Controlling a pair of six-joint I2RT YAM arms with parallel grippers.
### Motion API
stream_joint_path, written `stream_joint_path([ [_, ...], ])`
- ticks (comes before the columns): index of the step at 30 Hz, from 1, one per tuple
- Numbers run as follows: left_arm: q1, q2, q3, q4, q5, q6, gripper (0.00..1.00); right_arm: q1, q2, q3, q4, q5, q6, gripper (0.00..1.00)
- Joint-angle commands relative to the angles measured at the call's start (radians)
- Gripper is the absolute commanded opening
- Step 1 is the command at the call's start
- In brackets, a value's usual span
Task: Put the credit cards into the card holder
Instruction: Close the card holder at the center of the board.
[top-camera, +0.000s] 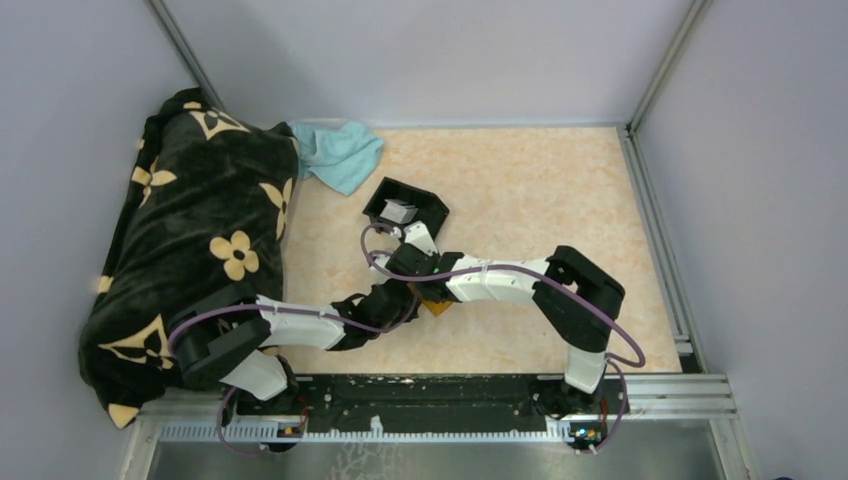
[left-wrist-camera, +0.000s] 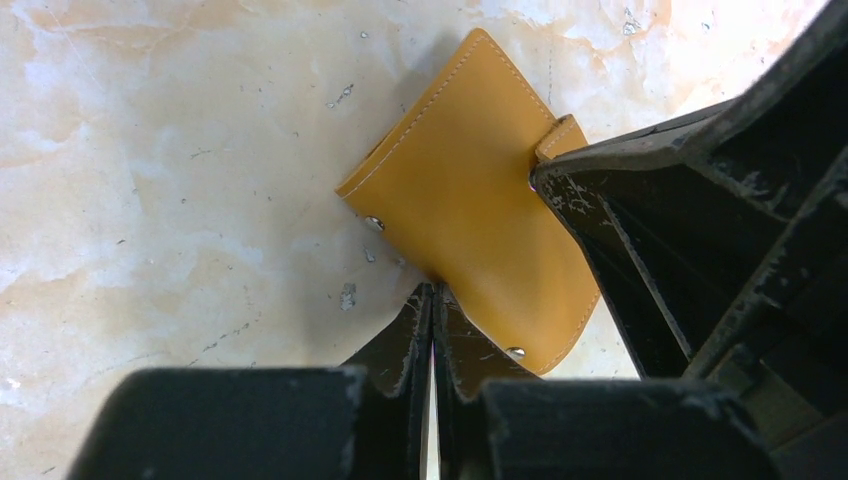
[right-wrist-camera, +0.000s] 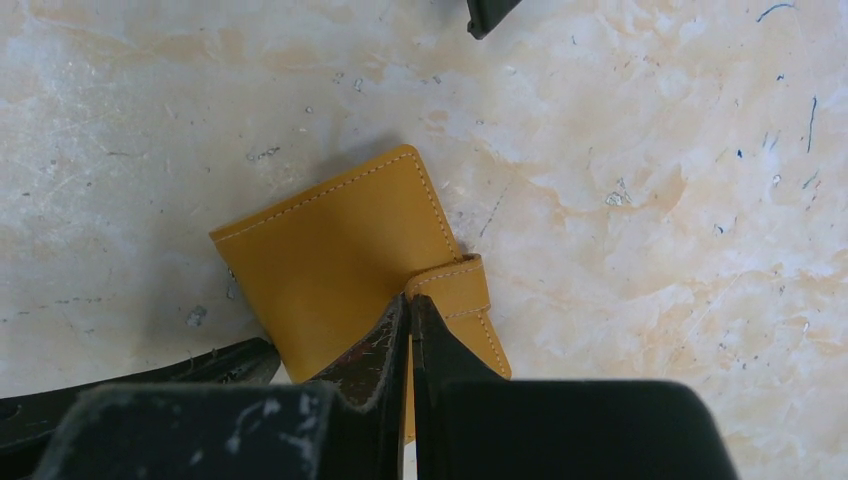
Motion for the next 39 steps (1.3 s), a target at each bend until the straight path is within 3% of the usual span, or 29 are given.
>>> stream_joint_path([
  [1,-0.001,0.054,-0.015,-0.086,0.051,0.045,0.07,0.031,0.069,0.020,0.005,-0.063,0.016,0.00],
  [25,0.002,0.051,-0.051,-0.042,0.059,0.024,0.05,0.056,0.210,-0.016,-0.013,-0.173,0.093,0.00],
  [39,0.002,0.045,-0.058,-0.046,0.066,0.016,0.04,0.121,0.336,-0.087,0.061,-0.276,0.192,0.00],
])
